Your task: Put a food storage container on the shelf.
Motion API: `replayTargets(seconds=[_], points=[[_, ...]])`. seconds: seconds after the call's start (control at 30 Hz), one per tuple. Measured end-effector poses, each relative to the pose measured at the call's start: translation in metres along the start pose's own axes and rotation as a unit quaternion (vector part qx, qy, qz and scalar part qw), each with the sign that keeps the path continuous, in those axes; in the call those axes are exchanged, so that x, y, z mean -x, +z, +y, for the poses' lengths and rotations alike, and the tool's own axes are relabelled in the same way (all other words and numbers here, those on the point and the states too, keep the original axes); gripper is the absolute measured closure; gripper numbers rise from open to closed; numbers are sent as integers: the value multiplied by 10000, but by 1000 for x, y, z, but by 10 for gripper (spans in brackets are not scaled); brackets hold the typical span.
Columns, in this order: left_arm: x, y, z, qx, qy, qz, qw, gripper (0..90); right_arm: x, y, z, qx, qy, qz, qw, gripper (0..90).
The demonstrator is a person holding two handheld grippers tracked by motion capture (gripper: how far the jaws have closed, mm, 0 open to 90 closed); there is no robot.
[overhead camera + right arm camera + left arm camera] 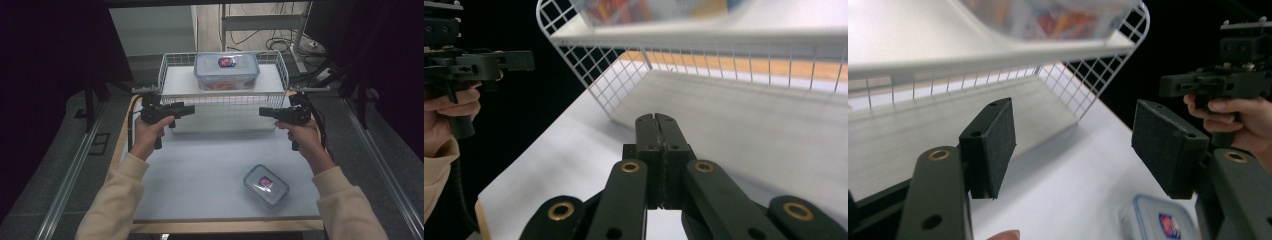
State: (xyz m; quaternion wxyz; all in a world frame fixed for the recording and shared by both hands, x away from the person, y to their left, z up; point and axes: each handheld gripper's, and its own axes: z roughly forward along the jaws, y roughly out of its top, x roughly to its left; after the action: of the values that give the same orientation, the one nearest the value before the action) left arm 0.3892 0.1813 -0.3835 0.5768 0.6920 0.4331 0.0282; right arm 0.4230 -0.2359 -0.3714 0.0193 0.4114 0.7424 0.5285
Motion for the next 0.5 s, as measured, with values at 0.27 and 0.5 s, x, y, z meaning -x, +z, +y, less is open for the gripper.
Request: replayTargets(seconds=[0.27, 0.5], points=[[9, -9, -57, 60, -99, -267, 9996, 342, 1, -28, -47, 57, -112, 285, 9995, 895], [8, -9, -89, -158, -199, -287, 9993, 344, 6, -36, -84, -134, -154, 197, 9996, 895]])
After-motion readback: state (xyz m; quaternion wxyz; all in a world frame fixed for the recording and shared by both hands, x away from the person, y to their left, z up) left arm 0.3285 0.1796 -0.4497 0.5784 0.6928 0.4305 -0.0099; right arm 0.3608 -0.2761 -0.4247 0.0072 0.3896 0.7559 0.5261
